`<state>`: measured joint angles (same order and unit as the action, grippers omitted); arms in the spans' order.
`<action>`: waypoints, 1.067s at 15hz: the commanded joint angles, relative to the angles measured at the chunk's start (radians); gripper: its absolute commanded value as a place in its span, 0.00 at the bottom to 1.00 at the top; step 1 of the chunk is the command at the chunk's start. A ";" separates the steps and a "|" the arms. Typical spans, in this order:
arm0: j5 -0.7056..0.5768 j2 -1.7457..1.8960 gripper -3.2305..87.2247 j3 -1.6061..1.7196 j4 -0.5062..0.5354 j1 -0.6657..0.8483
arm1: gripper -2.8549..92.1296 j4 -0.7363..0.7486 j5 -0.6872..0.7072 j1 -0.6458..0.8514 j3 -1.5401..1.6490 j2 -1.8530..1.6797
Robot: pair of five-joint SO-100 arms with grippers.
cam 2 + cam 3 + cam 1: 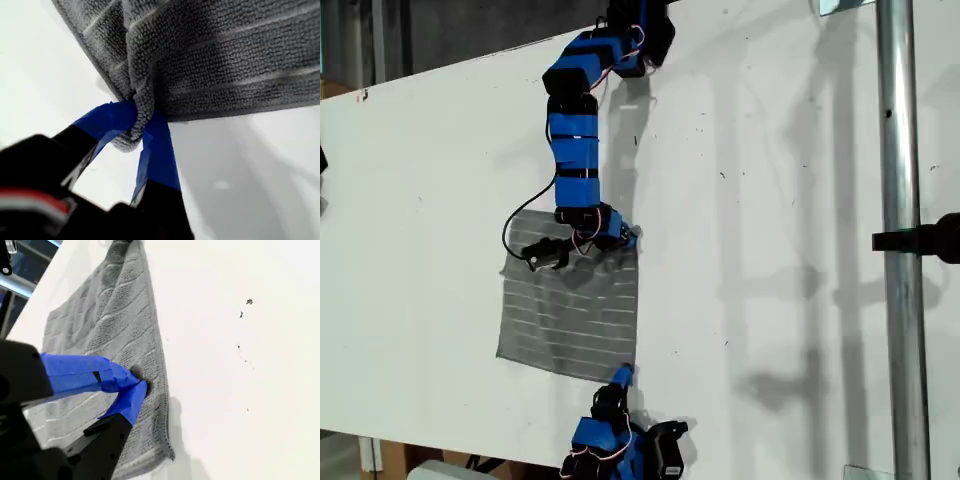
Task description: Grasp corners of a towel and fold twice.
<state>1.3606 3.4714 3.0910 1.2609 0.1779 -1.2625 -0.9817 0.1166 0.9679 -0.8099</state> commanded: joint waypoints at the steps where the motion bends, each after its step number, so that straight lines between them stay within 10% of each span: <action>1: -0.026 -0.058 0.00 -0.167 -0.098 -0.002 | 0.03 0.021 0.015 -0.012 -0.017 -0.037; 7: -0.383 -1.089 0.00 -0.991 0.290 0.198 | 0.03 0.044 0.002 -0.037 0.005 -0.060; 8: -0.411 -1.115 0.09 -1.017 0.333 0.245 | 0.03 0.049 -0.003 -0.041 0.011 -0.063; 9: -0.405 -1.150 0.38 -1.035 0.359 0.279 | 0.03 0.054 -0.005 -0.044 0.015 -0.063; 16: -0.290 -1.160 0.44 -0.822 0.207 0.216 | 0.03 0.087 -0.005 -0.054 0.067 -0.106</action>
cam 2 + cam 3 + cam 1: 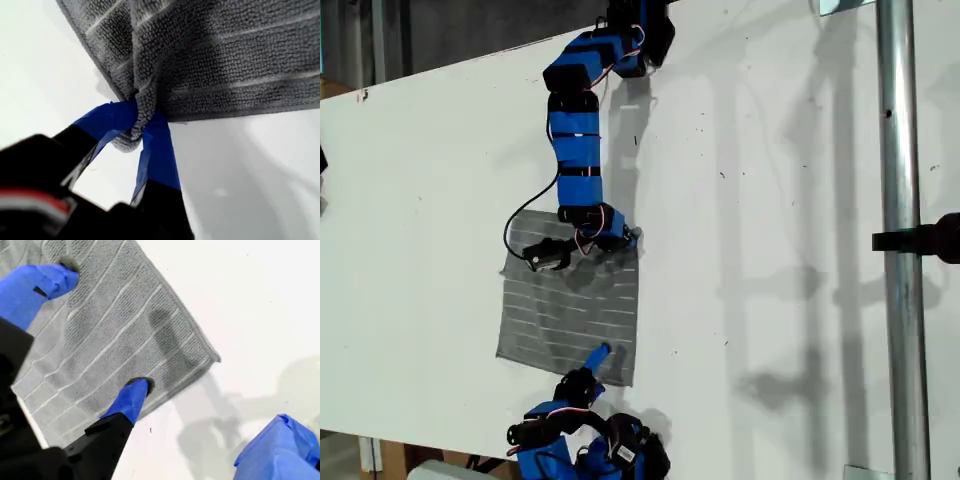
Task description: Grasp corners of a towel and fold twice.
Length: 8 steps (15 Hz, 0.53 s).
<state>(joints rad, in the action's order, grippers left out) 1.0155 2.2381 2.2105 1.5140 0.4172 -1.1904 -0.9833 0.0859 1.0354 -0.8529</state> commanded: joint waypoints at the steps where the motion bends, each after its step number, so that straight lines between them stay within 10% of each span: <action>1: 0.097 0.138 0.42 0.137 -0.095 -0.040 | 0.03 0.017 -0.003 -0.023 0.005 -0.066; 8: 0.242 -0.110 0.42 0.347 -0.353 0.025 | 0.03 0.048 -0.003 -0.034 0.041 -0.086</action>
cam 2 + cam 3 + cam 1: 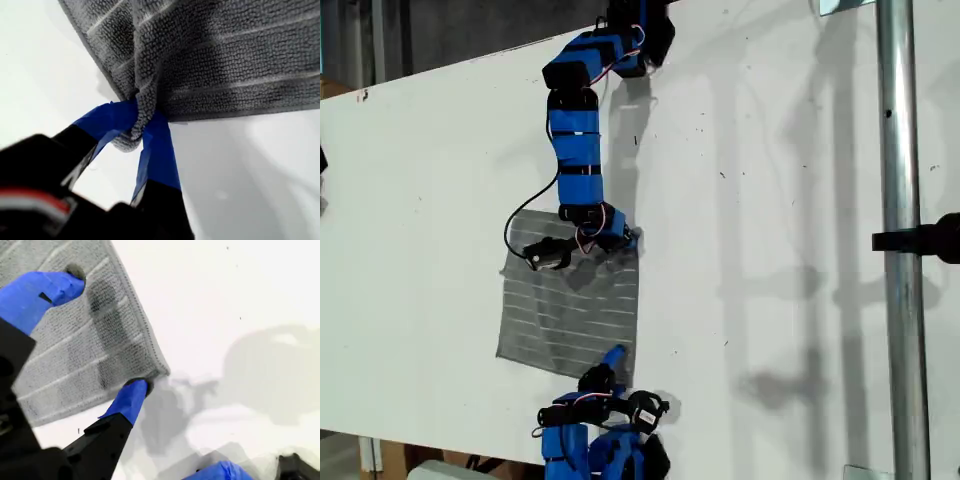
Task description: Grasp corners of a towel and fold twice.
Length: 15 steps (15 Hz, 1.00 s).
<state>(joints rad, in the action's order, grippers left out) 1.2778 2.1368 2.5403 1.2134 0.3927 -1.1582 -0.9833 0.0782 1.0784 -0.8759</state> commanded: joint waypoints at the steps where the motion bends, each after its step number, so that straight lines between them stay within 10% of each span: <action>1: -0.046 -0.029 0.40 0.035 -0.106 0.069 | 0.03 0.017 -0.003 -0.028 -0.002 -0.064; 3: -0.057 -0.187 0.38 -0.014 -0.127 0.095 | 0.03 0.018 -0.005 -0.029 0.011 -0.077; 7: -0.097 -0.318 0.03 -0.089 -0.117 0.115 | 0.03 0.049 -0.014 -0.035 0.081 -0.124; 15: 0.114 -0.086 0.00 -0.244 0.109 -0.230 | 0.03 -0.060 -0.043 -0.172 0.100 -0.344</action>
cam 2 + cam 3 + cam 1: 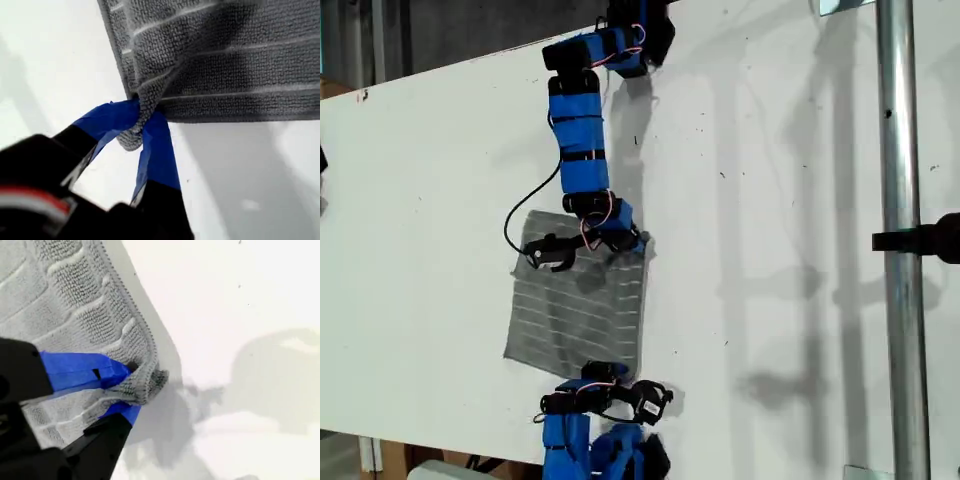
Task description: Grasp corners of a towel and fold twice.
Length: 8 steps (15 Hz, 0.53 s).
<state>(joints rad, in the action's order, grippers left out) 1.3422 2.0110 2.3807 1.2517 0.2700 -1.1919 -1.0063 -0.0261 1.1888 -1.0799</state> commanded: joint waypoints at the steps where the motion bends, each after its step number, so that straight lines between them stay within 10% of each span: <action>1: 0.110 0.058 0.00 -0.149 0.100 -0.210 | 0.03 -0.034 -0.054 -0.124 -0.023 -0.169; 4: 0.106 0.106 0.00 -0.250 0.095 -0.267 | 0.03 -0.058 -0.095 -0.138 -0.011 -0.186; 8: -0.374 -0.035 0.00 -0.413 0.084 0.199 | 0.03 -0.143 0.038 0.192 0.146 -0.345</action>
<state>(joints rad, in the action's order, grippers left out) 1.1121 2.0203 2.0663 1.3376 0.3099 -1.3146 -1.0155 0.0660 1.3223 -1.3131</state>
